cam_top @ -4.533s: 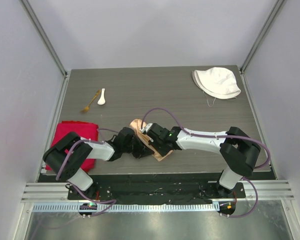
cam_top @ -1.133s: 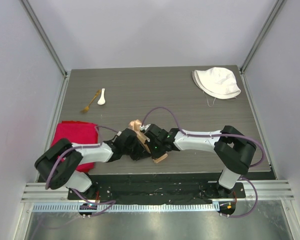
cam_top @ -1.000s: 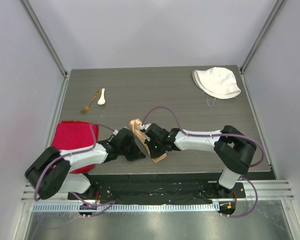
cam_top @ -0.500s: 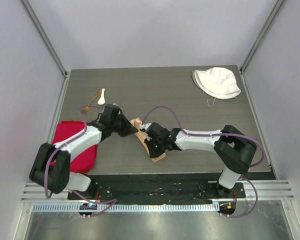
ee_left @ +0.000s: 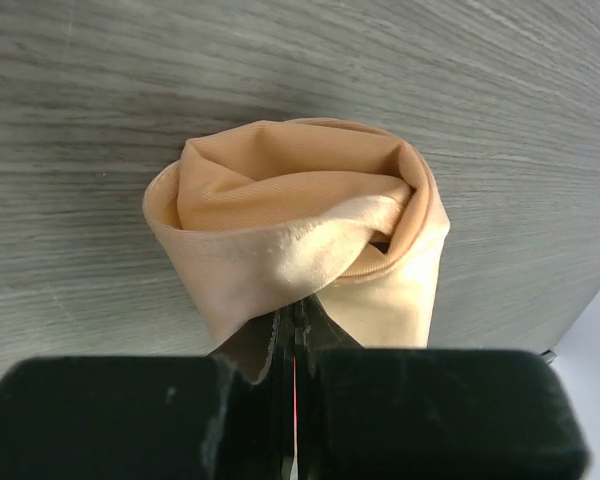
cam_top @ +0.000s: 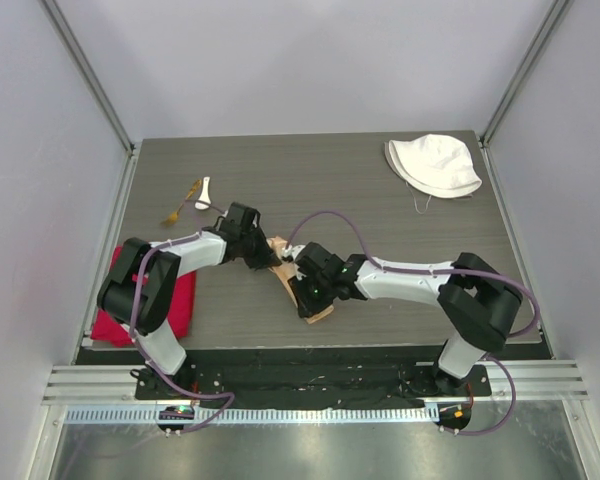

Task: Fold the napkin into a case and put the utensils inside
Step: Stuff the top corner of the smaller-rectangle-folded napkin into the folded napkin.

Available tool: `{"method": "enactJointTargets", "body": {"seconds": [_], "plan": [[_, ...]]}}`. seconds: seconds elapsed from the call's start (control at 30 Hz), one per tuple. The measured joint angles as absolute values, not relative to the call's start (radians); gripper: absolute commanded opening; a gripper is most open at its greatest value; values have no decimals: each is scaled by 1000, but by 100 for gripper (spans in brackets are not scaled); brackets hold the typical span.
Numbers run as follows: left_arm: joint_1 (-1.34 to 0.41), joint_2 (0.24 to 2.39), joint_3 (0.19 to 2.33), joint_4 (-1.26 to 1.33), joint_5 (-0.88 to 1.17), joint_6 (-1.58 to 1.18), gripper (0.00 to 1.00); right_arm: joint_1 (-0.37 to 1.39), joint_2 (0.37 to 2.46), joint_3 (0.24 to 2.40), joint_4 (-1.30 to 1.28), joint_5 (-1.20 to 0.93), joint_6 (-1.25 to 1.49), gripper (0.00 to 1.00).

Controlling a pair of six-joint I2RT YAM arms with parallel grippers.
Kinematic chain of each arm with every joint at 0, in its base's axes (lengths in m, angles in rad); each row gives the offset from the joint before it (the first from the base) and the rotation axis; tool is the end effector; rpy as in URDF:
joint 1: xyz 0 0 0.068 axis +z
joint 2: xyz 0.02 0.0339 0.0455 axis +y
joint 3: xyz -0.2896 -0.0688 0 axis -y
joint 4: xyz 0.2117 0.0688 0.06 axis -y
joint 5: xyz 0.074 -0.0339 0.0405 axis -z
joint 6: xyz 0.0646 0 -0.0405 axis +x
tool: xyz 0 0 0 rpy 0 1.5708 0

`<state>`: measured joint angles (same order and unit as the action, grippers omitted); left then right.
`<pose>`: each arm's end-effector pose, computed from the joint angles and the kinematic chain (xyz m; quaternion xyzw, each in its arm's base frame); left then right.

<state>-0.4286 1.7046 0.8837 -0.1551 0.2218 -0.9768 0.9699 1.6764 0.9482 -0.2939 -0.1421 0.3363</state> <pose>0.2884 -0.1474 0.1730 -0.2260 0.9235 -0.2690 0.1539 0.1736 0.2695 0.1877 -0.3174 0.9064 0.2185 0.1731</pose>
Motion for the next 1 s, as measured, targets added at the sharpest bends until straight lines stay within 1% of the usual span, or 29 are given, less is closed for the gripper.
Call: {"method": "enactJointTargets", "body": {"seconds": [0.23,0.33,0.53,0.57,0.63,0.73,0.77,0.87,0.9,1.0], "plan": [[-426,1715,904,-162,199,-916,0,938,1528,975,-380,-150,344,39],[-426,1715,919,-184,175,-891,0,920,1518,1003,-383,-153,344,40],[-424,1715,931,-204,152,-863,0,863,1575,1063,-382,-158,338,36],[-424,1715,931,-204,152,-860,0,856,1596,1073,-381,-159,336,31],[-424,1715,931,-204,152,-858,0,841,1637,1089,-372,-161,334,28],[-424,1715,931,-204,152,-856,0,827,1682,1097,-364,-165,333,29],[-424,1715,931,-204,153,-856,0,825,1692,1097,-366,-165,333,33],[-424,1714,931,-204,154,-854,5,824,1695,1095,-366,-164,333,38],[-424,1712,931,-204,155,-853,9,821,1692,1093,-360,-165,333,38],[-424,1697,931,-211,154,-848,14,812,1675,1068,-350,-172,333,40]]}}
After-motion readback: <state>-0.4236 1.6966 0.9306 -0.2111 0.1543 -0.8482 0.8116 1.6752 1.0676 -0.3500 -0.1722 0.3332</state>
